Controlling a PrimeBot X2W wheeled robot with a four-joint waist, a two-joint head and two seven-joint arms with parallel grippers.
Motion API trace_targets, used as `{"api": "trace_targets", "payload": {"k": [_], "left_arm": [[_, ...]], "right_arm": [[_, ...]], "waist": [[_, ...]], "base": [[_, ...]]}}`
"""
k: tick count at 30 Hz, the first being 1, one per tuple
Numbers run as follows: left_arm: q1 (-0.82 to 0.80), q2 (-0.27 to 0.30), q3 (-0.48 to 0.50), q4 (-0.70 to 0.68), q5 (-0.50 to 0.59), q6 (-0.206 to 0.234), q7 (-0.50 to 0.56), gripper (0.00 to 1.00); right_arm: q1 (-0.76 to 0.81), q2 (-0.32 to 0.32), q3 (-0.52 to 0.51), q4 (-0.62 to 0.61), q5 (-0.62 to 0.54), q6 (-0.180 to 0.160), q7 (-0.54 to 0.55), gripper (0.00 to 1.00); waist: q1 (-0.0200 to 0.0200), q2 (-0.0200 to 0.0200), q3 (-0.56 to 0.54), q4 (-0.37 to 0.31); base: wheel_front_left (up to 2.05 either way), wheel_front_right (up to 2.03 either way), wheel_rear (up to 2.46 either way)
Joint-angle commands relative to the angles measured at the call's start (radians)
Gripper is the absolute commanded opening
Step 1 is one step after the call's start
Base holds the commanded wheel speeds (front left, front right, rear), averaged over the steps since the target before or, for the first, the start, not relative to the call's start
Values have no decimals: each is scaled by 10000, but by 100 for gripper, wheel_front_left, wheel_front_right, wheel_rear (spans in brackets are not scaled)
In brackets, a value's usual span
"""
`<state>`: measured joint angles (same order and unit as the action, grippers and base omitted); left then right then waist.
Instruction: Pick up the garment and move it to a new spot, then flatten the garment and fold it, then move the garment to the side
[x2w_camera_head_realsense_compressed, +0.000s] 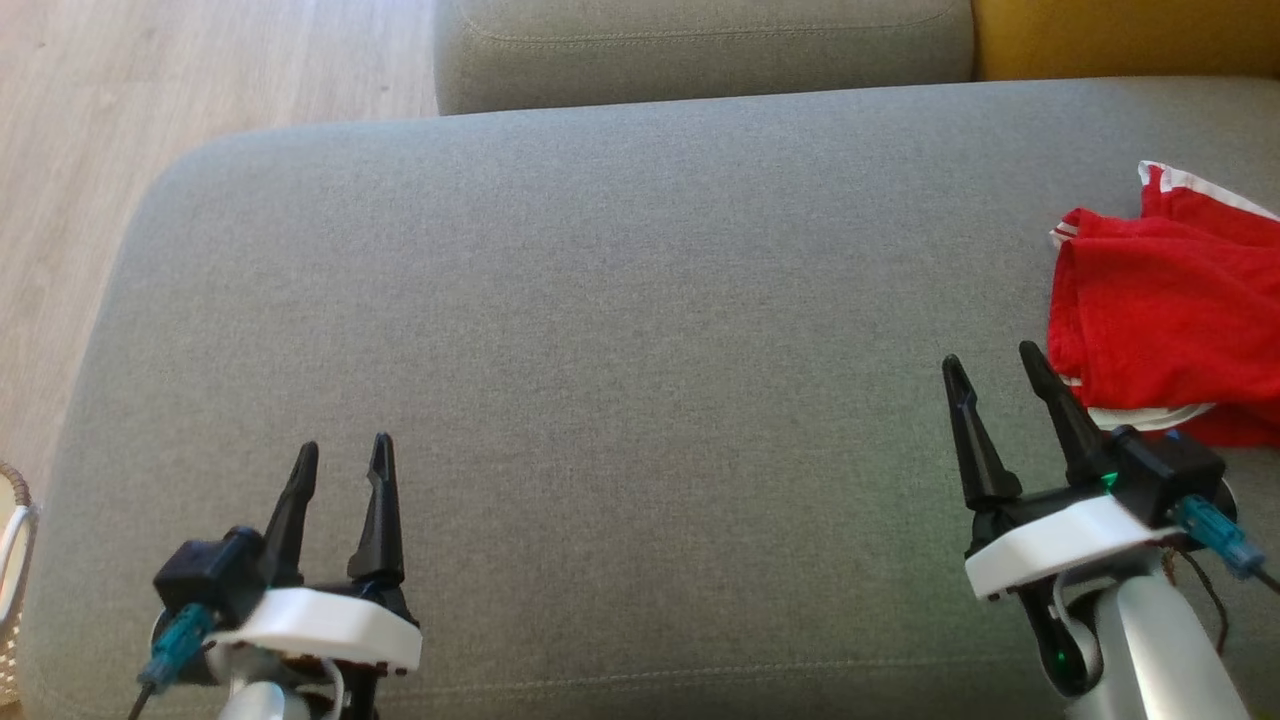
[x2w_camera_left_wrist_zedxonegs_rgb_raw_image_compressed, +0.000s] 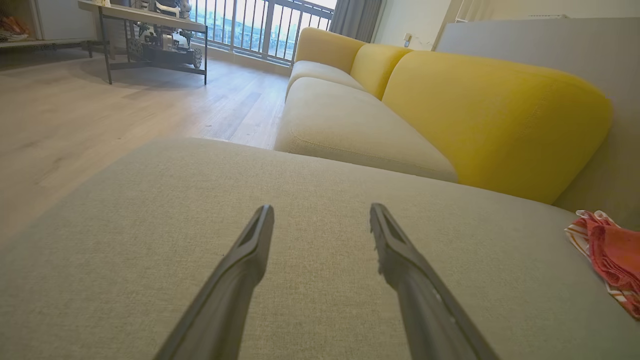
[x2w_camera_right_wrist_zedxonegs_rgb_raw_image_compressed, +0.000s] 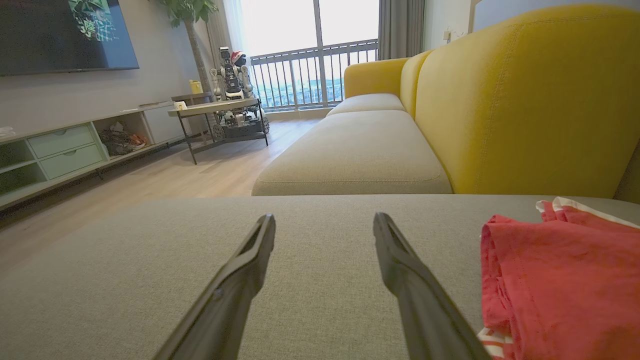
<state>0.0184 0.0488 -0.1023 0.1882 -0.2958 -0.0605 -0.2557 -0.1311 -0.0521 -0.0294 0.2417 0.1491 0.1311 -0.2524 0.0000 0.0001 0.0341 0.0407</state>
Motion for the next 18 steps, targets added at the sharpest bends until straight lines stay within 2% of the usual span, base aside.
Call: {"api": "trace_targets", "payload": {"k": [1, 12, 13, 18], "left_arm": [[-252, 15, 373, -304, -114, -87, -61, 100], [-247, 15, 445, -289, -255, -104, -61, 100], [4, -4, 129, 29, -251, -102, 0, 0], [39, -11, 133, 403, -519, -109, 65, 0]], "right_arm": [[-210, 18, 253, -378, -91, -4, -93, 100], [-222, 18, 258, -372, -77, -4, -93, 100], [1, 0, 21, 0, 0, 0, 0, 0], [41, 8, -13, 408, 262, 0, 109, 0]], "waist": [[0, -1, -10, 5], [0, -1, 28, 13], [0, -1, 31, 13], [0, -1, 32, 5]], "base": [[0, 0, 0], [0, 0, 0], [0, 0, 0], [0, 0, 0]]}}
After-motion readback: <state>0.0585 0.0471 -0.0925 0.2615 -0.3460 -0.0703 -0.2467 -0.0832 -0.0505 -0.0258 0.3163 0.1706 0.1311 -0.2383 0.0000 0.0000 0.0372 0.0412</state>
